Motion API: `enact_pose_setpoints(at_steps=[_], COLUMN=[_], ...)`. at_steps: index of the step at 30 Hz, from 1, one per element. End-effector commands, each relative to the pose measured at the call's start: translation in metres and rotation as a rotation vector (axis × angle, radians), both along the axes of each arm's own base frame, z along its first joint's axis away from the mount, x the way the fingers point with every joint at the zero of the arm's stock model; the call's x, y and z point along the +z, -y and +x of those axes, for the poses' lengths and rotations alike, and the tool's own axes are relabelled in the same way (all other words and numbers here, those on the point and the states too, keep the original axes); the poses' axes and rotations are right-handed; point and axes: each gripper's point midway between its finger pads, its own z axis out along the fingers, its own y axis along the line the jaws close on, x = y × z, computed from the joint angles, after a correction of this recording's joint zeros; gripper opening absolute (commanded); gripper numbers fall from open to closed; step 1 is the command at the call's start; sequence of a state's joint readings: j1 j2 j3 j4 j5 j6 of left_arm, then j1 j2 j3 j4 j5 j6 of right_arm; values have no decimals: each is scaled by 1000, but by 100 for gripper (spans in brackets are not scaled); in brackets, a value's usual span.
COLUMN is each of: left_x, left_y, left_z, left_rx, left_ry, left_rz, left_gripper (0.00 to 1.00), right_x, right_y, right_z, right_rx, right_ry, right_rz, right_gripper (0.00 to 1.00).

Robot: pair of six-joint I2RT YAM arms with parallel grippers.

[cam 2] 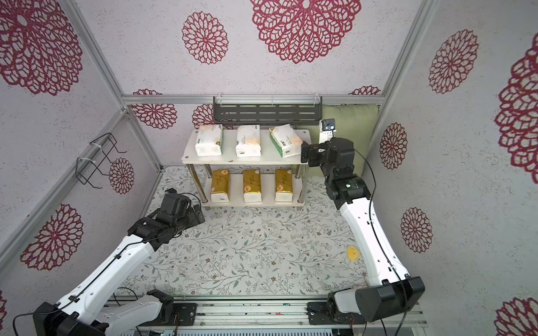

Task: Place the tissue boxes on the shelf by color
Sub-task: Adjust the box of tissues on the shelf.

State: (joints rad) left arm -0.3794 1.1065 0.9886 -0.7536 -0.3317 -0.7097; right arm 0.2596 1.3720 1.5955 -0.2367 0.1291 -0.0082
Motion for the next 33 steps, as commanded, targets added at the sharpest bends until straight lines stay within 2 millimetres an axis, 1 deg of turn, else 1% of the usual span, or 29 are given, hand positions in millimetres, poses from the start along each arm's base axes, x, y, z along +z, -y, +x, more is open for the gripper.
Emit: enact_pose_setpoints(at_steps=[1,4,9,12,23,28,33], left_x=[3,3,2,2,-1,-1,-1], left_y=[-3,-3,-2,-2,-2,-3,-3], left_z=[-1,-1,0,-1,-2,-3,-3], left_rx=[10,9,5,4,3,2,2], left_ry=[12,12,9,9,3,2,2], left_rz=[-1,-4,-6,-7,-4,0,-1], left_gripper=[97,97,97,97,97,97,97], right_x=[27,24,10,6,-1,0,-7], right_y=[-19,-28,-40,-45,-65,-69,-74], right_z=[-4,0,9,13,14,12,15], right_rx=[101,144,190,207,312,332,343], right_ry=[61,51,22,10,-27,-30,-62], right_rz=[55,74,78,77,111,119,112], right_gripper=[99,99,99,99,99,99,99])
